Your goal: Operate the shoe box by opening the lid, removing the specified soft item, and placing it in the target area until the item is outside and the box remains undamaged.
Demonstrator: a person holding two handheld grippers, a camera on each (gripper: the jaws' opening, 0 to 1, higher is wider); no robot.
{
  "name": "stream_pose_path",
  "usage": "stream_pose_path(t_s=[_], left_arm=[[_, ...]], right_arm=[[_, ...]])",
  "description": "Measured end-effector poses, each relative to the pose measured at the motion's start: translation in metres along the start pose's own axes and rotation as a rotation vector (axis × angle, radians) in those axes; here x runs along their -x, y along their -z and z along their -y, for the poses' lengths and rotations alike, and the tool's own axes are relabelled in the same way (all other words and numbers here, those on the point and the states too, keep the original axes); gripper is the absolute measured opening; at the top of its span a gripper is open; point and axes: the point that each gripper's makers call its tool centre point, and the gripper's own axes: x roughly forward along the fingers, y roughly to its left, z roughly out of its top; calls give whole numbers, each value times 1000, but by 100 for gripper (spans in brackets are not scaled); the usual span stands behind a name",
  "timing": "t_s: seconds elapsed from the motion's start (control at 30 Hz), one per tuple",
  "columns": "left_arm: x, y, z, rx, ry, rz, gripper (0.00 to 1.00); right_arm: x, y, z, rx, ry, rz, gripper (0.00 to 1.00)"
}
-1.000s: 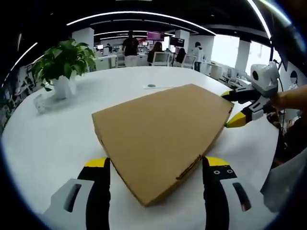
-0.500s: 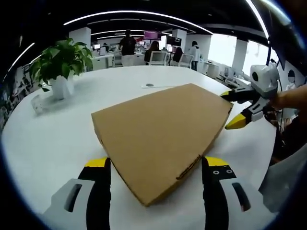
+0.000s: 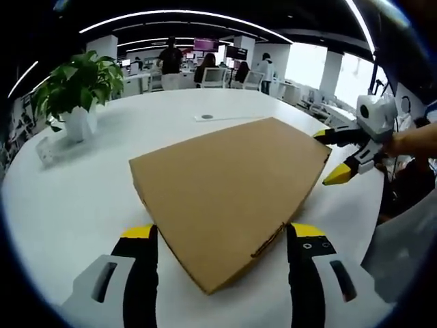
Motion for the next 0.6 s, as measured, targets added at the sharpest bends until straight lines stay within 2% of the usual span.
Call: stream_pose_path(t_s=[0.6], left_arm=[[14,10,-15,-52,64,-38,80]], right_arm=[[5,1,-32,-8,-6,-14,67]])
